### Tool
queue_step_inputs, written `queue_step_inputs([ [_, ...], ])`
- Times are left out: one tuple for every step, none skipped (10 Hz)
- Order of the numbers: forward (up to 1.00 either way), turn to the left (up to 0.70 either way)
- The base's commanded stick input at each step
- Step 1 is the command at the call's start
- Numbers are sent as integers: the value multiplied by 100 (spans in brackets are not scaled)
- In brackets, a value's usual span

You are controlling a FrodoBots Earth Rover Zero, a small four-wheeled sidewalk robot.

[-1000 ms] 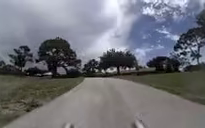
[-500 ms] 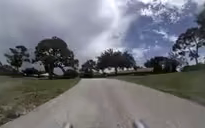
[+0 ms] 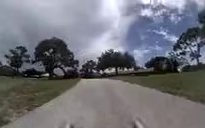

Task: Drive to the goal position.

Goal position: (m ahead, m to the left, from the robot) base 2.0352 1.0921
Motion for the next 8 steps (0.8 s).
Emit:
queue_step_inputs([
  [85, 0],
  [85, 0],
  [85, 0],
  [85, 0],
  [85, 0],
  [85, 0],
  [85, 0],
  [85, 0],
])
